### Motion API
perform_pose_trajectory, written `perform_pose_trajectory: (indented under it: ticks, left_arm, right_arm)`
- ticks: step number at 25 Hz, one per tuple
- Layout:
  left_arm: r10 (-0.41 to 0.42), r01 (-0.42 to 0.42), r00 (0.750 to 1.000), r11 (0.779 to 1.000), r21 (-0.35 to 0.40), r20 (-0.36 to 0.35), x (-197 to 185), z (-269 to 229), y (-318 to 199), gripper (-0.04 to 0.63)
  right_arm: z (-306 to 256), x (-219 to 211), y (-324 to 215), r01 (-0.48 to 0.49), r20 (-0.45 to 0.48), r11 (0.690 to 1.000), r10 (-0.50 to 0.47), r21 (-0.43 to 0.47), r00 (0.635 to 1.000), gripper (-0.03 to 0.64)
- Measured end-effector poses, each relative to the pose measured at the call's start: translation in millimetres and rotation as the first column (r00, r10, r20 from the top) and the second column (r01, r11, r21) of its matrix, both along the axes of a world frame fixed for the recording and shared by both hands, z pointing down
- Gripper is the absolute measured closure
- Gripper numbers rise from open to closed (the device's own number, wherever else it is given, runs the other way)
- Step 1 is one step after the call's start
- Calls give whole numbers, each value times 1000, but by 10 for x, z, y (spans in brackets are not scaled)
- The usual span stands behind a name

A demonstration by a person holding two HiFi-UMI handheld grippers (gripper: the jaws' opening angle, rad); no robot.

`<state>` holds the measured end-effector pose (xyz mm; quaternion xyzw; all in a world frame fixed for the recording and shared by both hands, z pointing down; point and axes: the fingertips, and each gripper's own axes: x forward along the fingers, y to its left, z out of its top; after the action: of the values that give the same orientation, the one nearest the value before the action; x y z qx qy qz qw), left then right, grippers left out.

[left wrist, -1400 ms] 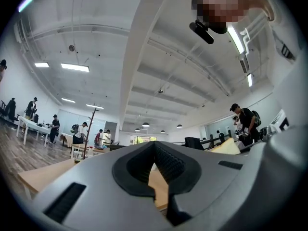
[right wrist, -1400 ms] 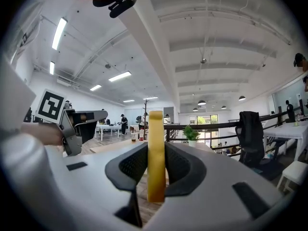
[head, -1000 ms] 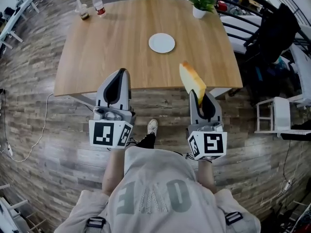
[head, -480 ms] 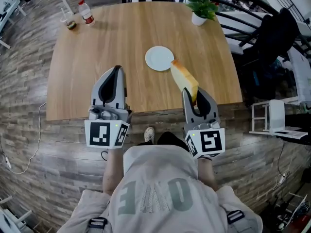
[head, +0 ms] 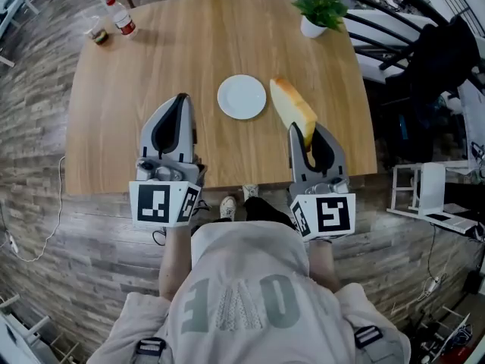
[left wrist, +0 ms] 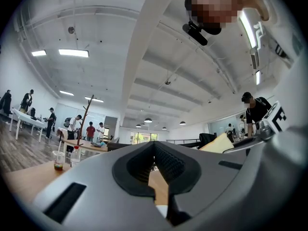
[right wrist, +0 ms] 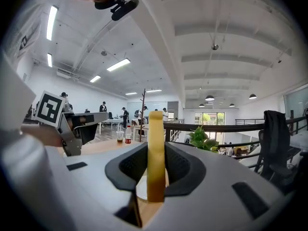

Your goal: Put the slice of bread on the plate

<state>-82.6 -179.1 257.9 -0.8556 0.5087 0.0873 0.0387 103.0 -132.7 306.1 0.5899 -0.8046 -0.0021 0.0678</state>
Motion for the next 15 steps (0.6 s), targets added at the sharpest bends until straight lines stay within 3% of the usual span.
perform_pose_trajectory:
  ticks: [5,9,15]
  left_arm:
    - [-41,40,998,999,20,46,256,-150,-276,588]
    - [-85,82,986,996,28,141,455,-179,-395,588]
    - [-144,144,976,989,8,161,449,-160,-486,588]
  right_arm:
    - [-48,155,-329,42,43,999,-42,7,998,528]
    - [-18,303,-554,78,74,997,-78,0,994,527]
    - [48,390,-806,120,77,993,-120,-1,990,526]
